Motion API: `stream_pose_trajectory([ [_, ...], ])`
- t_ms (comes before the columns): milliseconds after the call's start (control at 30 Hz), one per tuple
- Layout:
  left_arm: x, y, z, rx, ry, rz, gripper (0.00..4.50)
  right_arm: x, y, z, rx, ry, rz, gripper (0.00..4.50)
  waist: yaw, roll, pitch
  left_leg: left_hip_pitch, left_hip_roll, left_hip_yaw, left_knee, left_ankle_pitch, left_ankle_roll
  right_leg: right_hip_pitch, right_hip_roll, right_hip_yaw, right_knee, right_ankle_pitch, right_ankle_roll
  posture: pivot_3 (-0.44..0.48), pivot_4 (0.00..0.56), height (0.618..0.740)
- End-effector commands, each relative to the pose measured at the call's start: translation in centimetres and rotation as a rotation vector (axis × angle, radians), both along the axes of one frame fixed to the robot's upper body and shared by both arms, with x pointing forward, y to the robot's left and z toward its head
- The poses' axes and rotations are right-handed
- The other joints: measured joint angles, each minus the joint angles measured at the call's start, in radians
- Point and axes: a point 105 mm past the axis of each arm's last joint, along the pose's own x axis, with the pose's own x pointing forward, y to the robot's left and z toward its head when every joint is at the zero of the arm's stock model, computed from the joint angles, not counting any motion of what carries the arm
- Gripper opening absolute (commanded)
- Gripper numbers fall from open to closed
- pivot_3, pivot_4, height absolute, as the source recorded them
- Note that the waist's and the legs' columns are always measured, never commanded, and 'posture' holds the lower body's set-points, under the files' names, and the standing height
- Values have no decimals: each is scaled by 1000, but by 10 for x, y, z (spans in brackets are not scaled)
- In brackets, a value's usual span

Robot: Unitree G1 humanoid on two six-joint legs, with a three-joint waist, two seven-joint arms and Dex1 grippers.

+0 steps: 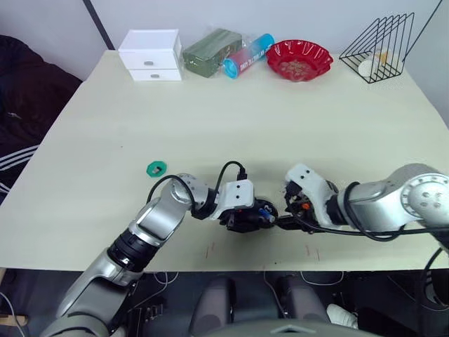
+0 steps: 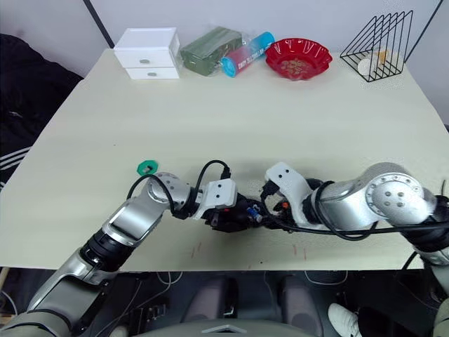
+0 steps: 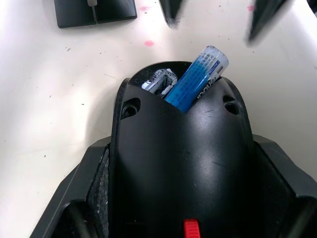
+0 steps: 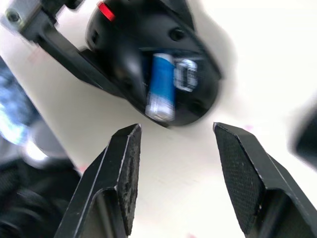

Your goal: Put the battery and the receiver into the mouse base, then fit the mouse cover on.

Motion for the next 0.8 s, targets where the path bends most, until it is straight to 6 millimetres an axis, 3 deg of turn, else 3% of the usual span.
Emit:
stream_pose_trajectory([
  [33, -7, 5, -22, 59, 76, 11, 2970, -5, 0, 10, 47, -78, 88, 2421, 0, 0, 0, 0, 0, 0, 0, 0, 0, 0, 0, 0, 0, 0, 0, 0, 150, 740],
  [200, -7, 6, -22, 61, 75, 10, 2970, -10, -1, 17, 224, -175, 156, 2421, 2, 0, 0, -1, -1, -2, 0, 0, 0, 1, 0, -2, -1, 0, 0, 0, 150, 740],
  [300, -7, 6, -22, 60, 79, 8, 2970, -9, 1, 22, 350, -292, 193, 1599, 2, 0, 0, 0, -2, -2, 0, 0, 0, 1, 1, -2, -1, 0, 0, 0, 150, 740],
  [400, -8, 5, -22, 60, 80, 8, 2970, -15, 0, 18, 392, -337, 253, 10, 2, 0, 0, 0, -4, -2, 0, 0, 0, 1, 2, -1, 0, 0, 0, 0, 150, 740],
  [800, -8, 5, -21, 58, 77, 7, 2970, -18, 6, -9, 521, -469, 337, 10, 2, 0, 0, 2, -4, -1, 2, 0, 0, 2, 3, 0, 3, 0, 0, 0, 150, 740],
])
